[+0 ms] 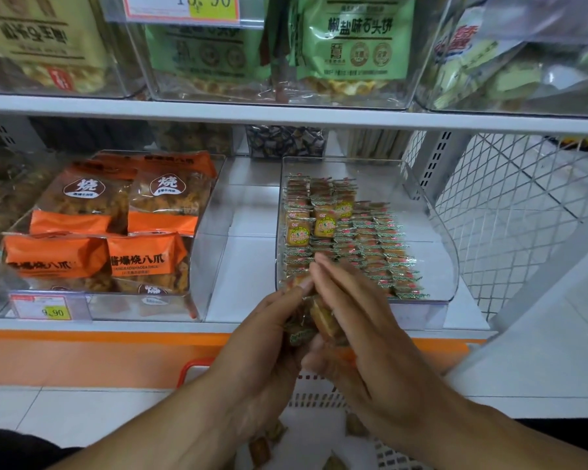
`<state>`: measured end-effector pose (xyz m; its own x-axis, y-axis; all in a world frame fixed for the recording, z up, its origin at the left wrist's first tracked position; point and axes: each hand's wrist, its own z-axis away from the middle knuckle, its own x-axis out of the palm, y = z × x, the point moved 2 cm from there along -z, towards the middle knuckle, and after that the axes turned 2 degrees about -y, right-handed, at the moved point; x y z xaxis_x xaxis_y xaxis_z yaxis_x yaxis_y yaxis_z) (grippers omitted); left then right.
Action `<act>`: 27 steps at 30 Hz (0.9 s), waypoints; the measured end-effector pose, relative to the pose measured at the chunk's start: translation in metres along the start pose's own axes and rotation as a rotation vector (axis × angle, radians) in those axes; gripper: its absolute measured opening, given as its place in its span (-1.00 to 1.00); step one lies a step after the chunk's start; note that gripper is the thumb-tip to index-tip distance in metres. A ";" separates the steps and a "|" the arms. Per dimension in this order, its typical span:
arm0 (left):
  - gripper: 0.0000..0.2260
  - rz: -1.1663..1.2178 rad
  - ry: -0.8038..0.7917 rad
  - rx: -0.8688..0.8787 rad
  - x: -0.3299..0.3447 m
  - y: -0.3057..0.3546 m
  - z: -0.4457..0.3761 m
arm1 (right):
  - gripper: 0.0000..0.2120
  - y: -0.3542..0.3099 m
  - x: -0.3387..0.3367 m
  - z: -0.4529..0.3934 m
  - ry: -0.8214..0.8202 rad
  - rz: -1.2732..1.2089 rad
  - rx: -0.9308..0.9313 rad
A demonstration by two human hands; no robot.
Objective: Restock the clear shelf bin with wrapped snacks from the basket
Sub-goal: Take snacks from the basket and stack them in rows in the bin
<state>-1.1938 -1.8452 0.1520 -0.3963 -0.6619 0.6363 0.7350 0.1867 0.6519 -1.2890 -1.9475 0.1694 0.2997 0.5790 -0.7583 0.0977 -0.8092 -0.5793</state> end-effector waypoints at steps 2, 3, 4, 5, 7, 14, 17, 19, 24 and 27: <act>-0.59 0.018 0.017 0.025 0.000 0.002 0.000 | -0.42 0.000 -0.003 0.000 0.070 -0.256 0.056; -0.60 0.037 0.021 0.044 0.000 0.004 0.000 | -0.52 0.001 -0.004 0.000 0.112 -0.387 0.086; -0.61 0.057 0.024 0.068 0.001 0.006 0.001 | -0.59 0.002 -0.005 -0.002 0.143 -0.494 0.115; -0.63 0.070 0.030 0.093 0.001 0.008 0.002 | -0.61 0.004 -0.006 -0.004 0.161 -0.587 0.147; -0.64 0.081 0.043 0.133 0.000 0.010 0.002 | -0.54 0.008 -0.007 -0.007 0.181 -0.728 0.188; -0.63 0.084 0.033 0.209 -0.002 0.013 -0.001 | -0.39 0.010 -0.009 -0.011 0.192 -0.909 0.249; -0.64 0.087 0.028 0.270 -0.002 0.017 -0.001 | -0.38 0.007 -0.008 -0.012 0.218 -0.939 0.263; -0.66 0.080 0.037 0.315 -0.001 0.019 -0.001 | -0.41 0.006 -0.006 -0.012 0.197 -1.020 0.279; -0.66 0.081 0.068 0.351 -0.002 0.018 0.000 | -0.63 0.008 -0.005 -0.014 0.206 -1.228 0.406; -0.58 0.069 0.076 0.373 -0.001 0.019 0.000 | -0.74 0.013 -0.007 -0.015 0.168 -1.292 0.520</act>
<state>-1.1792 -1.8413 0.1642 -0.3010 -0.6878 0.6605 0.5020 0.4746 0.7230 -1.2753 -1.9635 0.1717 0.3816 0.8278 0.4114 0.0413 0.4293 -0.9022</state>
